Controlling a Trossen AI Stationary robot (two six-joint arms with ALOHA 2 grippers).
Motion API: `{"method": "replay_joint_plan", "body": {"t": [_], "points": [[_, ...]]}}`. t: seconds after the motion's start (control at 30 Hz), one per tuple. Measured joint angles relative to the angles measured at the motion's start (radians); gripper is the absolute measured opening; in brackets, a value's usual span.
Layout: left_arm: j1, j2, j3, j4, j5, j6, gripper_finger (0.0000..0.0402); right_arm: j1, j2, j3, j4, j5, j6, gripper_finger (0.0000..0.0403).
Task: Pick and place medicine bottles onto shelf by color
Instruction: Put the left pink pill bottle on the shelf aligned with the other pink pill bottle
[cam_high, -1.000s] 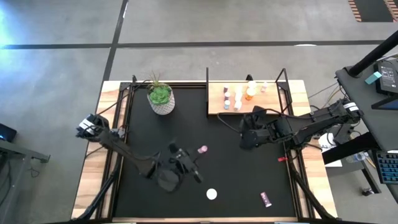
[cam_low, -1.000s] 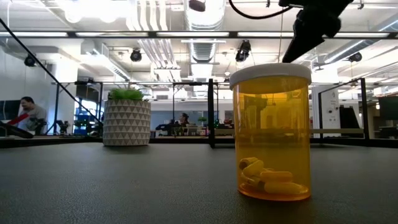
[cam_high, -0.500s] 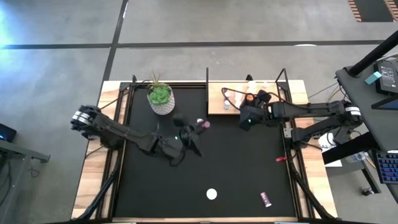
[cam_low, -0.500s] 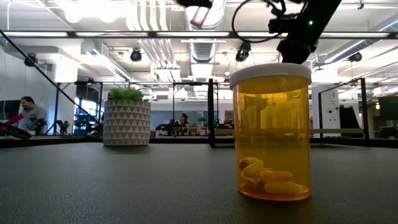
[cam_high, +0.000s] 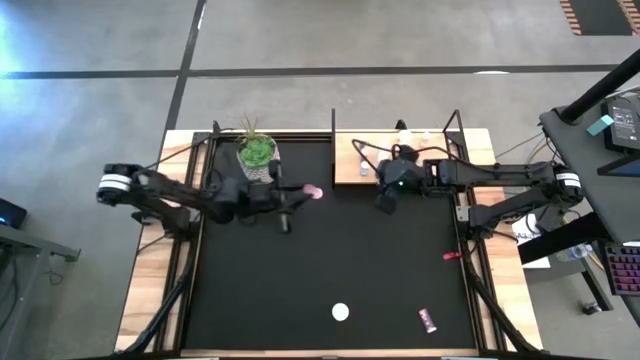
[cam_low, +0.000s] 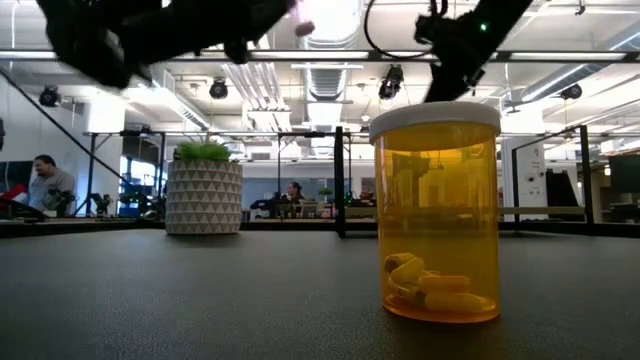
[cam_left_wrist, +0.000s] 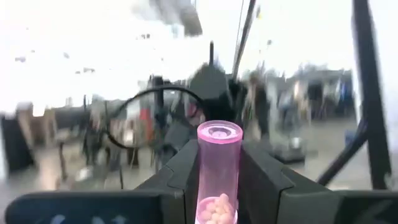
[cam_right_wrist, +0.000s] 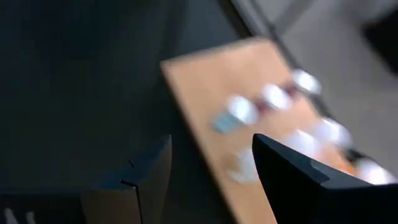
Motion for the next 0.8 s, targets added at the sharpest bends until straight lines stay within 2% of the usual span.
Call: {"method": "replay_joint_plan", "body": {"t": [0.07,0.17,0.3,0.47,0.8], "points": [[0.006,0.068,-0.051,0.223,0.039,0.007,0.0077,0.002,0.0,0.0,0.079,-0.111,-0.04,0.0215],[0.006,0.107,-0.06,0.238,0.078,0.067,0.0077,0.005,0.0,-0.001,0.238,-0.26,-0.102,0.0215],[0.008,0.141,0.006,0.242,0.135,0.14,0.0077,0.005,0.0,-0.002,0.472,-0.433,-0.144,0.0215],[0.006,0.138,0.08,0.241,0.328,0.244,0.0077,0.005,0.002,-0.002,0.65,-0.574,-0.099,0.0215],[0.009,0.138,0.149,0.232,0.734,0.406,0.0077,0.008,0.005,-0.003,0.791,-0.787,0.115,0.0215]]}}
